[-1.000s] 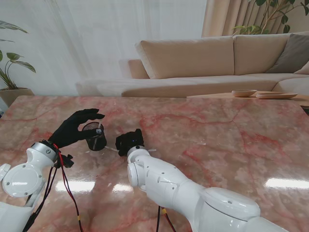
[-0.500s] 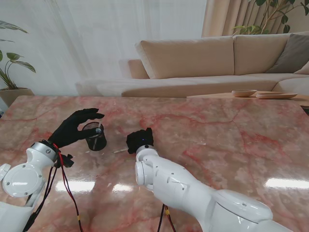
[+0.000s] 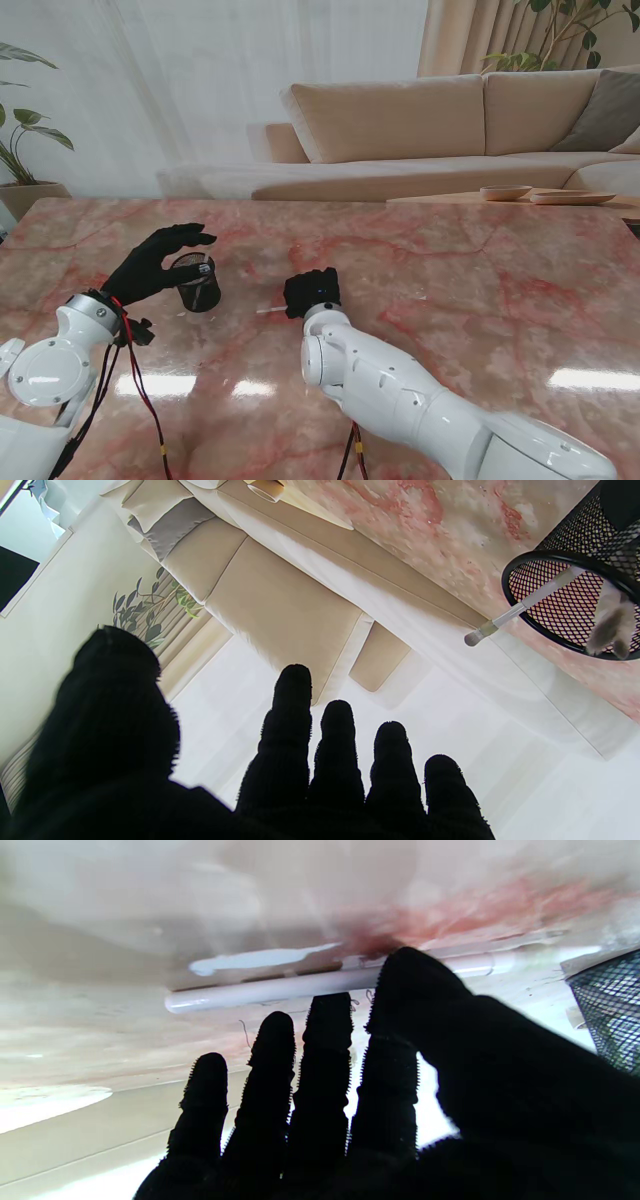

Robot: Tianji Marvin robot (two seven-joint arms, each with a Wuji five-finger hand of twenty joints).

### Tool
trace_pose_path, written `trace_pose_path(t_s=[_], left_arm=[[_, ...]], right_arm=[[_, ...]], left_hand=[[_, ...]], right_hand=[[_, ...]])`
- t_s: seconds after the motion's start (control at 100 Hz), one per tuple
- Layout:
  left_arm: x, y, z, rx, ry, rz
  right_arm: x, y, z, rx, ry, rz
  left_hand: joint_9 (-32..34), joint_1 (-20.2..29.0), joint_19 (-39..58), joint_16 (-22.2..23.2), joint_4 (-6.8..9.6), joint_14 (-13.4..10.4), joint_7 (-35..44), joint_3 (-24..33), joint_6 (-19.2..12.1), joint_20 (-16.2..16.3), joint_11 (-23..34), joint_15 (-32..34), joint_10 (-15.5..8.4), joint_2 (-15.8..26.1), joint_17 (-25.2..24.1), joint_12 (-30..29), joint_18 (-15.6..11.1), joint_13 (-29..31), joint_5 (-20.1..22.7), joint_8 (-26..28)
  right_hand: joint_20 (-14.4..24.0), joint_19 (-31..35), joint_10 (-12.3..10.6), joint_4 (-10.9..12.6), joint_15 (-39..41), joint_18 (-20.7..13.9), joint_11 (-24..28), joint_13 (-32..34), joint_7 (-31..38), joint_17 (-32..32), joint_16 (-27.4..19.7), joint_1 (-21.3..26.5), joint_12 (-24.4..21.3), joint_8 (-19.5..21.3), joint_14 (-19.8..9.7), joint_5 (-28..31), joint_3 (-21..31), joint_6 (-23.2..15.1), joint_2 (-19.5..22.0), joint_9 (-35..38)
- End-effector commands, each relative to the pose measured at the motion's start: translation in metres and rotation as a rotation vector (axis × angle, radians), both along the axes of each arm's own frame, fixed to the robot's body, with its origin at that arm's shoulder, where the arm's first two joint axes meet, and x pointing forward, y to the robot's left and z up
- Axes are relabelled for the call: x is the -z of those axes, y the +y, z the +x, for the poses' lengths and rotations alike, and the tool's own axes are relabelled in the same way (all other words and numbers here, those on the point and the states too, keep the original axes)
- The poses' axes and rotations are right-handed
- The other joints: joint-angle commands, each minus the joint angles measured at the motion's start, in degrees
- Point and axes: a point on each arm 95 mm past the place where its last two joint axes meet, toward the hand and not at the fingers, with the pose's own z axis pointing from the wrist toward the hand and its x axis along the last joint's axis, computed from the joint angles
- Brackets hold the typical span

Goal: Insert makeup brushes into the holder

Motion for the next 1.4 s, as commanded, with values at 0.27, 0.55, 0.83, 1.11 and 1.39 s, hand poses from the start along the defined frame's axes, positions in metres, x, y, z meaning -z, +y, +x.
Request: trace_pose_path(t_s=[0.27, 0.55, 0.83, 1.11, 1.39], left_arm=[[0.01, -0.006, 0.0, 0.005, 0.022, -0.013], [0.015, -0.01, 0.0, 0.008, 0.028, -0.021], [0.022, -0.019, -0.001, 0.016, 0.046, -0.035], [0.035, -0.031, -0.001, 0.025, 0.091, -0.037], [0.047, -0.048, -0.001, 0.044, 0.133, -0.049]], right_arm=[[-0.004, -0.02, -0.006, 0.053, 0.029, 0.066], [-0.022, -0.034, -0.01, 0.121, 0.038, 0.182], [-0.046, -0.05, -0.014, 0.211, 0.043, 0.355], [-0.073, -0.068, -0.021, 0.268, 0.023, 0.521], [-0.1, -0.083, -0.035, 0.287, 0.002, 0.703]], left_hand=[[-0.61, 0.65, -0.08, -0.14, 1.17, -2.17, 0.82, 0.94, -0.9, 0.69, -0.75, -1.15, 0.01, 1.51, -0.84, -0.77, -0.13, -1.14, 0.3, 0.72], [-0.39, 1.53, 0.22, -0.09, 0.91, -1.9, 0.7, 1.84, -0.96, 1.12, -0.65, -1.06, 0.06, 0.2, -0.81, -0.73, 0.39, -1.11, 0.14, 0.67], [-0.49, 1.91, 0.88, 0.37, 0.08, -0.53, 0.41, 3.08, -0.59, 2.07, -0.44, -0.77, 0.97, -1.4, -1.2, -0.59, 1.71, -1.87, -0.47, 0.54], [-2.42, 1.66, 1.03, 2.34, -1.03, 0.91, 0.43, 6.03, 0.0, 5.48, 0.17, -0.55, 1.82, -3.24, -2.09, 0.38, 2.56, -5.44, -1.04, 0.55], [-5.58, 0.87, -0.53, 4.34, -2.81, 1.42, 0.56, 12.47, 0.26, 5.08, 0.0, -0.63, 2.01, -6.56, -1.58, 3.17, 2.42, -8.53, -1.54, 0.62]], right_hand=[[0.53, -0.56, 0.33, 2.84, -0.92, -1.73, -0.65, -2.21, 4.38, -1.77, 0.02, 0.52, -0.83, 4.77, -1.27, 4.25, 3.01, -0.41, 3.61, -2.06], [0.37, -1.24, 0.23, 2.86, -1.77, -2.06, -1.36, -3.54, 4.01, -2.12, -0.3, 0.6, -1.22, 5.37, -1.46, 4.26, 2.85, -0.2, 3.49, -3.85], [0.27, -2.41, 0.28, 2.92, -3.46, -2.71, -3.16, -6.36, 3.61, -2.82, -0.96, 0.65, -2.88, 5.49, -1.95, 4.48, 2.71, -0.2, 3.4, -8.25], [0.93, -4.83, 0.7, 3.02, -6.11, -3.21, -4.19, -9.31, 3.35, -3.25, -2.57, 0.86, -11.29, 5.39, -2.08, 4.65, 2.4, -0.13, 3.4, -13.64], [0.93, -6.47, 1.88, 2.96, -9.36, -3.81, -6.65, -12.58, 3.42, -4.01, -4.34, 1.28, -14.68, 4.88, -1.99, 4.99, 2.3, 0.15, 3.05, -18.08]])
